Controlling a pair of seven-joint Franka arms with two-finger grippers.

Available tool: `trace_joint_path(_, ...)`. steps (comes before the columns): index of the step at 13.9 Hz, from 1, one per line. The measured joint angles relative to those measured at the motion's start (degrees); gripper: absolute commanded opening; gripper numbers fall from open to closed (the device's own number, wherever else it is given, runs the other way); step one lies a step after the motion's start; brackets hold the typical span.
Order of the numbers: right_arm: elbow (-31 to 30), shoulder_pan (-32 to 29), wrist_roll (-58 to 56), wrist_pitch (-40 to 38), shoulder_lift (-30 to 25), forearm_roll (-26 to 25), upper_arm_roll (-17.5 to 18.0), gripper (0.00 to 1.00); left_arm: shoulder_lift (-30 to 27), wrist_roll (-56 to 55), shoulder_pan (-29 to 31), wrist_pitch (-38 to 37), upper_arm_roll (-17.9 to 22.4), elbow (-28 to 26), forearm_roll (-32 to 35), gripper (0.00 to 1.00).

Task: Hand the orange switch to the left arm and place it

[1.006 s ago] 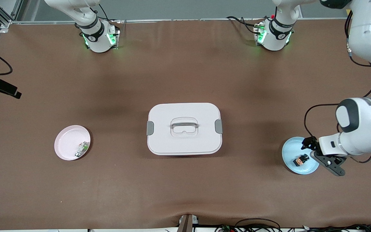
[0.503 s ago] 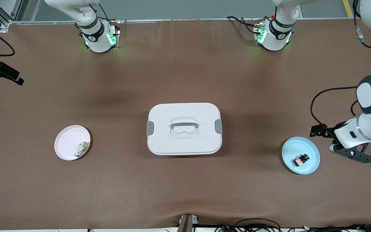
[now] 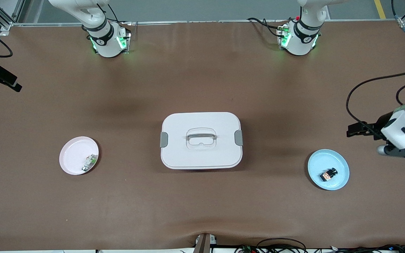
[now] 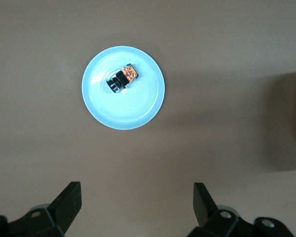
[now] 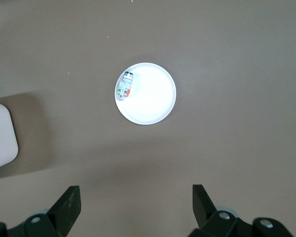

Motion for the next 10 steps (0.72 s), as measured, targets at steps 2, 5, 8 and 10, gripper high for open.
trace_joint_path(2, 0.9, -3.1, -0.8, 0.2, 0.8, 0.0, 3.0, 1.00, -2.8, -4.7, -0.1, -2.1, -1.0, 0.0, 0.0, 1.00)
trace_joint_path(5, 2.6, -5.1, -1.1, 0.3, 1.7, 0.0, 5.3, 1.00, -6.9, -9.2, -0.1, -3.9, -1.4, 0.0, 0.0, 1.00)
trace_joint_path(8, 3.7, -5.1, -1.1, 0.0, 1.8, 0.0, 5.7, 1.00, -9.2, -9.4, 0.0, -6.8, -1.4, 1.4, 0.0, 1.00)
trace_joint_path(10, 3.9, -5.1, -1.1, -1.1, 1.8, 0.0, 5.8, 1.00, -9.4, -9.4, 0.0, -8.2, -1.3, 3.1, 0.1, 1.00)
